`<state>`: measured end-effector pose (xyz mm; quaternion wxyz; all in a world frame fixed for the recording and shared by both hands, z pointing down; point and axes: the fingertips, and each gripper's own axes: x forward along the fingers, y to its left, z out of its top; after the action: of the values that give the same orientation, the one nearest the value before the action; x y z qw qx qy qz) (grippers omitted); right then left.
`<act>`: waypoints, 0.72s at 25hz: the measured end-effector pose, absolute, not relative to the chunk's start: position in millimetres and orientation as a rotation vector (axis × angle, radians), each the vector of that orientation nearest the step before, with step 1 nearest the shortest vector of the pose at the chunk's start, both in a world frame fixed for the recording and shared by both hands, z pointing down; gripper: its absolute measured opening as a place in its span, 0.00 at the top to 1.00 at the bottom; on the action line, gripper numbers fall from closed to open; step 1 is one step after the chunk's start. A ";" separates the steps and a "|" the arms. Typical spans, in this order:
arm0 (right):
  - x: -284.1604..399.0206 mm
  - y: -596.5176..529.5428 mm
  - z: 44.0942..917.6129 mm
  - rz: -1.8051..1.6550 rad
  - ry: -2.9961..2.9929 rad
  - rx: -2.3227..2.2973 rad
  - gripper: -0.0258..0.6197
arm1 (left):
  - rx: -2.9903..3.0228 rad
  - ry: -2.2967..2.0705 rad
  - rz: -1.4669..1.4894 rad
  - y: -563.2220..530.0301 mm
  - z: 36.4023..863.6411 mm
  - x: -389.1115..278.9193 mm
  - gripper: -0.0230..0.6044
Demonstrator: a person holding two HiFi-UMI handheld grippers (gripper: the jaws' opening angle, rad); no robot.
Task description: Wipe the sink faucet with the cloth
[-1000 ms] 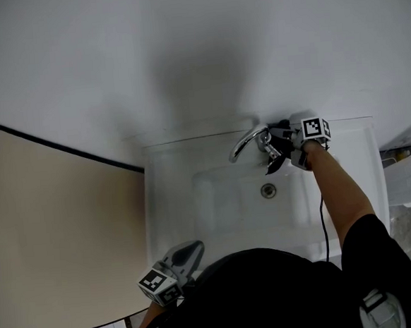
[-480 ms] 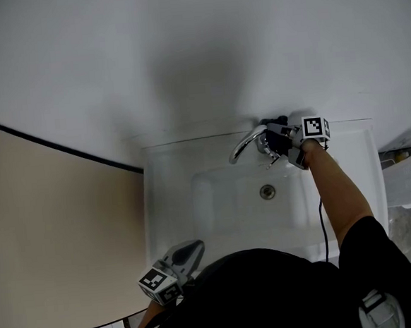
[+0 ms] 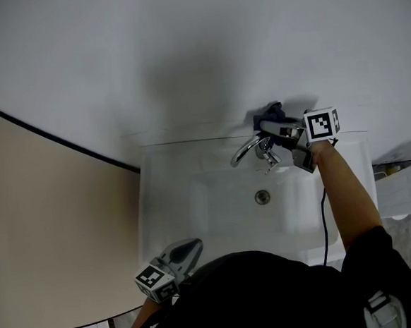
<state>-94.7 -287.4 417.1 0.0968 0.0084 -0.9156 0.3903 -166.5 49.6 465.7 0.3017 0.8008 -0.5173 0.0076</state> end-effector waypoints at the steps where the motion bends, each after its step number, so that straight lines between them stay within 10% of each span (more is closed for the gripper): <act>1: -99.3 -278.9 411.6 1.009 -2.709 0.040 0.78 | 2.128 -1.372 0.014 49.8 464.9 -166.7 0.96; 18: -182.5 -133.3 476.5 -0.705 -2.040 0.014 0.77 | 2.153 -1.387 -0.079 59.9 457.1 -179.5 0.96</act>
<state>-182.5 -133.3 476.5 0.4719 0.0059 -0.8333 -0.2881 -179.5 59.9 457.1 0.2854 0.8054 -0.5187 -0.0296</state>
